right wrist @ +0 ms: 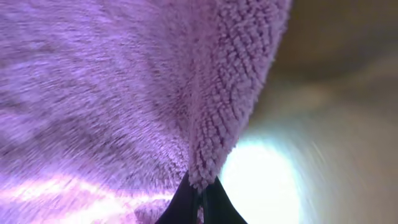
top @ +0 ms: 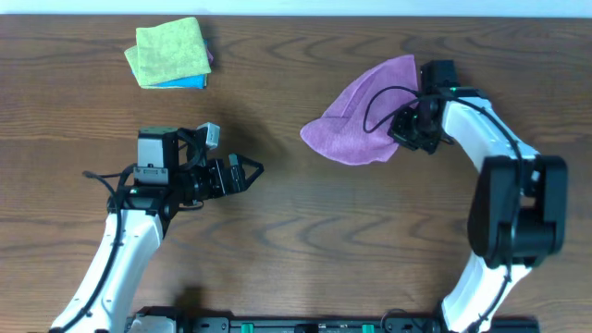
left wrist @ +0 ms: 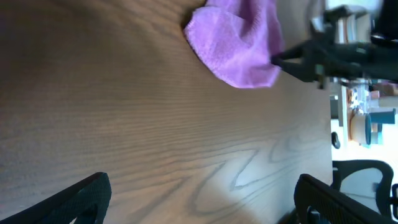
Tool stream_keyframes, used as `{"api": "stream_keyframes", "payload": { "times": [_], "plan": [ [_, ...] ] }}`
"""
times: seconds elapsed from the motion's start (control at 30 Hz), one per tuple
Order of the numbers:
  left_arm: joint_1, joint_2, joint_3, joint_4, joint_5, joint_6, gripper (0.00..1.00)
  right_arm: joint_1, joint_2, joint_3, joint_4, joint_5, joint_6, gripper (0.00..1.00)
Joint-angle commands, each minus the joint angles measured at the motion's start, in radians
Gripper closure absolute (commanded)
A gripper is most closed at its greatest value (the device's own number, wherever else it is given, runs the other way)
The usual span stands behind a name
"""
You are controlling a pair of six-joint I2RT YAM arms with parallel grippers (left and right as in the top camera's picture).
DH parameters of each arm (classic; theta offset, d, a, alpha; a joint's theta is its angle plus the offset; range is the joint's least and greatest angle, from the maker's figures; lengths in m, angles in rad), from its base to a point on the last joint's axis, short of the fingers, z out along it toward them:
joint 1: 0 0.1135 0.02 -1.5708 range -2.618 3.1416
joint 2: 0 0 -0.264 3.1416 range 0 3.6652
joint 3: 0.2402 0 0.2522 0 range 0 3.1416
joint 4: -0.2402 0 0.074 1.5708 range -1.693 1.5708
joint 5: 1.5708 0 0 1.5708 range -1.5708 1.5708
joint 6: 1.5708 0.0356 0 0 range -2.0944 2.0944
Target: Fold the cloth
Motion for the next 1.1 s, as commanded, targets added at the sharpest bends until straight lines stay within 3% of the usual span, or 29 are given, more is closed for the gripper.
{"api": "stream_keyframes", "payload": {
  "times": [0.0, 0.07, 0.1, 0.17, 0.23, 0.27, 0.37, 0.53, 0.67, 0.8, 0.93, 1.07],
  "plan": [
    [0.005, 0.033, 0.020, 0.008, -0.014, -0.035, 0.04, 0.008, -0.134, 0.052, -0.084, 0.043, -0.016, 0.99],
    [0.005, 0.048, 0.020, 0.022, -0.014, -0.035, 0.05, 0.019, -0.200, 0.077, -0.157, 0.066, -0.020, 0.99],
    [0.005, 0.053, 0.020, 0.032, -0.014, -0.036, 0.05, 0.027, -0.229, 0.089, -0.183, 0.066, -0.034, 0.92],
    [0.005, 0.060, 0.020, 0.053, -0.014, -0.044, 0.05, 0.039, -0.277, 0.107, -0.228, 0.095, -0.042, 0.72],
    [0.005, 0.063, 0.020, 0.077, -0.013, -0.060, 0.05, 0.051, -0.326, 0.112, -0.263, 0.159, -0.042, 0.39],
    [0.005, 0.063, 0.020, 0.087, -0.013, -0.062, 0.05, 0.053, -0.342, 0.112, -0.278, 0.194, -0.042, 0.29],
    [0.005, 0.063, 0.020, 0.103, -0.013, -0.061, 0.05, 0.050, -0.356, 0.111, -0.333, 0.262, -0.042, 0.20],
    [0.005, 0.063, 0.020, 0.103, -0.013, -0.061, 0.05, 0.014, -0.327, 0.058, -0.383, 0.277, -0.042, 0.17],
    [0.005, 0.063, 0.020, 0.102, -0.010, -0.061, 0.05, -0.044, -0.309, -0.062, -0.320, 0.226, -0.042, 0.21],
    [0.004, 0.065, 0.020, 0.103, -0.012, -0.060, 0.05, -0.091, -0.308, -0.194, -0.135, 0.056, -0.127, 0.23],
    [-0.037, 0.113, 0.020, 0.143, -0.018, -0.057, 0.05, -0.076, -0.303, -0.241, 0.086, -0.129, -0.234, 0.37],
    [-0.076, 0.159, 0.020, 0.206, -0.014, -0.059, 0.04, -0.018, -0.291, -0.241, 0.263, -0.159, -0.214, 0.40]
  ]
}}
